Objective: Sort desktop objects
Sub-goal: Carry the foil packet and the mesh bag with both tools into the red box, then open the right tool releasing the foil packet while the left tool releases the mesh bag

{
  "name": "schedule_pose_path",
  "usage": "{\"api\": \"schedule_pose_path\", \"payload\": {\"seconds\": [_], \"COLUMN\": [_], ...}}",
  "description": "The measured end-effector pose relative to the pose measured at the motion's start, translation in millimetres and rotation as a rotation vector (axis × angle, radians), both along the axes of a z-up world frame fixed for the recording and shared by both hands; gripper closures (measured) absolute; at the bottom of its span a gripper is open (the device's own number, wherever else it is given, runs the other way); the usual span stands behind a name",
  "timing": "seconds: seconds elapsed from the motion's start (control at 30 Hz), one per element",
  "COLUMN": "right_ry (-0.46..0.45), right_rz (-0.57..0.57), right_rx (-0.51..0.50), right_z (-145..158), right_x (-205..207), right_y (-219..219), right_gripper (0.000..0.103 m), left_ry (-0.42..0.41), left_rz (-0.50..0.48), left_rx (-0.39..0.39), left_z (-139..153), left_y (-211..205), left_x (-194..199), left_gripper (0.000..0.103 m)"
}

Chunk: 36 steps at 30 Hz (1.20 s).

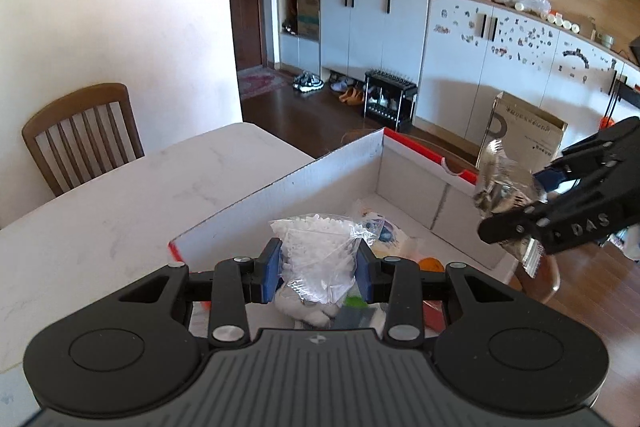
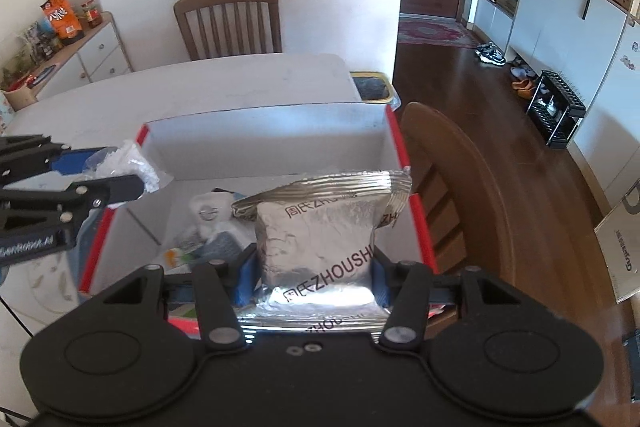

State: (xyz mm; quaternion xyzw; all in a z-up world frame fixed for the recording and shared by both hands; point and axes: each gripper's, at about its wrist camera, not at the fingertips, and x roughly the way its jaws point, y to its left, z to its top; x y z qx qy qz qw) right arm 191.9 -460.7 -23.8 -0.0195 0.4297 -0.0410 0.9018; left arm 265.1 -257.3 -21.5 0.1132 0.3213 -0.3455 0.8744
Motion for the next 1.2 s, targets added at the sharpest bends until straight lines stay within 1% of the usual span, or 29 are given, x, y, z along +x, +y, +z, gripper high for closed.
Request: {"api": "schedule_pose_path", "payload": {"seconds": [0.1, 0.3, 0.5, 0.83, 0.9, 1.07, 1.2], "right_ry": [0.007, 0.041, 0.085, 0.172, 0.179, 0.198, 0.196], "right_rz": [0.009, 0.049, 0.091, 0.129, 0.133, 0.147, 0.156], "right_rx": [-0.007, -0.01, -0.019, -0.04, -0.045, -0.047, -0.056], "right_z": [-4, -17, -32, -64, -68, -78, -80], "right_x": [6, 24, 44, 63, 64, 63, 63], "right_y": [-4, -3, 2, 9, 11, 13, 14], "right_gripper": [0.049, 0.049, 0.049, 0.049, 0.049, 0.049, 0.048], "left_ry": [0.003, 0.047, 0.068, 0.118, 0.14, 0.163, 0.197], "left_rz": [-0.005, -0.034, -0.072, -0.1, -0.105, -0.118, -0.122], "left_rx": [0.023, 0.055, 0.117, 0.164, 0.163, 0.184, 0.193], "left_z": [-6, -24, -41, -59, -63, -71, -77], "left_y": [-13, -33, -51, -61, -62, -65, -67], "left_x": [13, 36, 49, 66, 68, 69, 73], "left_gripper": [0.067, 0.067, 0.067, 0.067, 0.067, 0.066, 0.066]}}
